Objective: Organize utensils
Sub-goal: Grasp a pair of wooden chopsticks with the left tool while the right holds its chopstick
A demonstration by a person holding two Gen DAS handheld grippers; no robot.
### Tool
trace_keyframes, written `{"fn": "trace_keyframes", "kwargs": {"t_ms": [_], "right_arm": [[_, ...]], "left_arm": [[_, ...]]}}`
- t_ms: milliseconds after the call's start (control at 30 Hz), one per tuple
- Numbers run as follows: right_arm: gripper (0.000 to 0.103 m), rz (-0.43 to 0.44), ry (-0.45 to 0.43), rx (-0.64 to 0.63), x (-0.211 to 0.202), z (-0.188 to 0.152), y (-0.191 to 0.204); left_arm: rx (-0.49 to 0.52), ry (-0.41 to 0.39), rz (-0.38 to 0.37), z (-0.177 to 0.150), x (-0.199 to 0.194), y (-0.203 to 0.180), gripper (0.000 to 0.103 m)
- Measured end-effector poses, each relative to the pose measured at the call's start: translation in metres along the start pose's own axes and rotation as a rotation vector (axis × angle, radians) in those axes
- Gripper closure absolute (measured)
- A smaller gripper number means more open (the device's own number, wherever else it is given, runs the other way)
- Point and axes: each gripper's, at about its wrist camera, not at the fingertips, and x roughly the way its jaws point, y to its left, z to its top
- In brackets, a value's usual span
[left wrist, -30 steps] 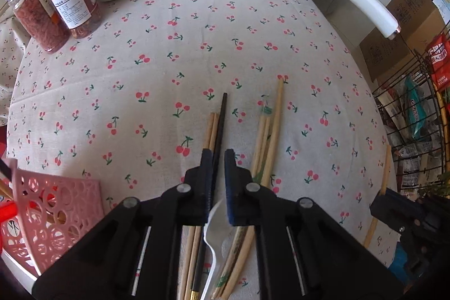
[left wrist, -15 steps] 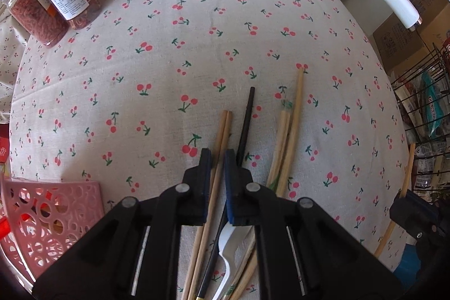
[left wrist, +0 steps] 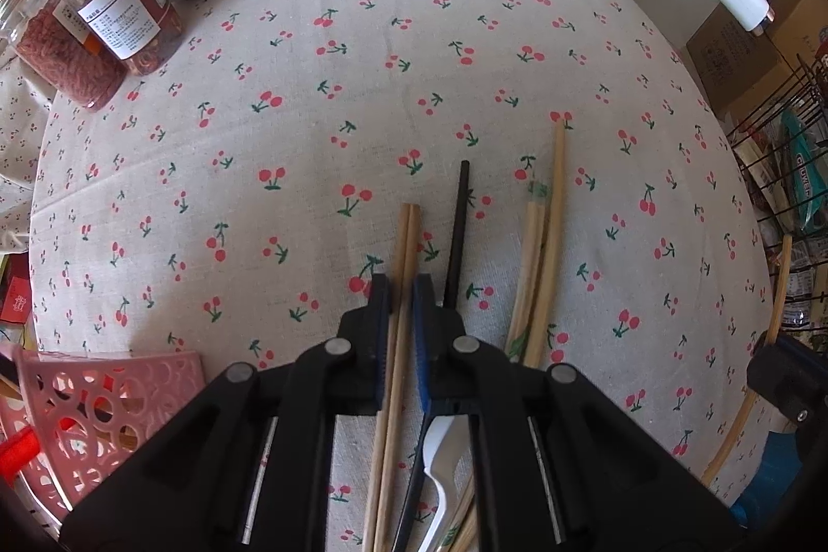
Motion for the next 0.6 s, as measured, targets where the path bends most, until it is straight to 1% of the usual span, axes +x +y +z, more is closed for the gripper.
{"fn": "trace_keyframes", "kwargs": {"t_ms": [133, 333, 467, 600], "right_arm": [[0.097, 0.008, -0.044, -0.019, -0.015, -0.005, 0.006], [0.097, 0.027, -0.105, -0.022, -0.038, -0.012, 0.012], [0.097, 0.042, -0.157, -0.042, -0.056, -0.020, 0.022], [0.097, 0.058, -0.203, -0.079, -0.072, -0.025, 0.037]], "left_arm": [[0.024, -0.086, -0.033, -0.015, -0.026, -0.005, 0.093], [0.096, -0.228, -0.057, -0.040, -0.081, -0.018, 0.093], [0.117, -0.311, -0.100, -0.058, -0.115, -0.013, 0.093], [0.144, -0.389, -0.127, -0.080, -0.147, -0.006, 0.093]]}}
